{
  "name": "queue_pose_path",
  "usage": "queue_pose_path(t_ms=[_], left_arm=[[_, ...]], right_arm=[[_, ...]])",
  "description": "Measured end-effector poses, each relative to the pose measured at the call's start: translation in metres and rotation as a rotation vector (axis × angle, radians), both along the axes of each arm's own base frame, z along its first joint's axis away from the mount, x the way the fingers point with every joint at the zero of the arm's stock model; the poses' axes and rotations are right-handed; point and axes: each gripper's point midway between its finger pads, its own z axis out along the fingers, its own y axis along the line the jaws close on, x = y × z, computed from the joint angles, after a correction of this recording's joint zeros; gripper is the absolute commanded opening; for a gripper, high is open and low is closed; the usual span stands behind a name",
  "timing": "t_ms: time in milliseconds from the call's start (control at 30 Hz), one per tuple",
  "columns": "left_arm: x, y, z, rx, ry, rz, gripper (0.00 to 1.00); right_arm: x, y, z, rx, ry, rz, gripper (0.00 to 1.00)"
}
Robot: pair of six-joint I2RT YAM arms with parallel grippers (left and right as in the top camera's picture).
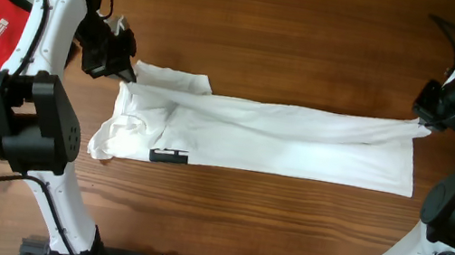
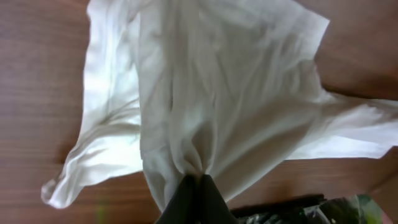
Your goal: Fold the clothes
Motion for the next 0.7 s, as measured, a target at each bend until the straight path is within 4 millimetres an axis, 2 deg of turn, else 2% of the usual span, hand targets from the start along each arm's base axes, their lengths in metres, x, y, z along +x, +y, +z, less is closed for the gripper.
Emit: queue_pose_path(t_ms=[167, 367, 533, 700], left_arm=[[-0.018, 0.012, -0.001, 0.077, 0.074, -0.021, 0.04], [-0.029, 0.017, -0.005, 0.105, 0.121, -0.032, 0.04], [-0.044, 0.017, -0.031, 0.108, 0.171, -0.040, 0.04], [-0.061, 0.016, -0.045, 0.107, 0.230, -0.045, 0.06]], right_arm=[[-0.015, 0.006, -0.014, 0.024, 0.054, 0.017, 0.06], [-0.036, 0.012, -0.032, 0.042, 0.126, 0.017, 0.06], [-0.045, 0.009, -0.037, 0.020, 0.164, 0.018, 0.05], [-0.048, 0.002, -0.036, -0.023, 0.180, 0.018, 0.07]])
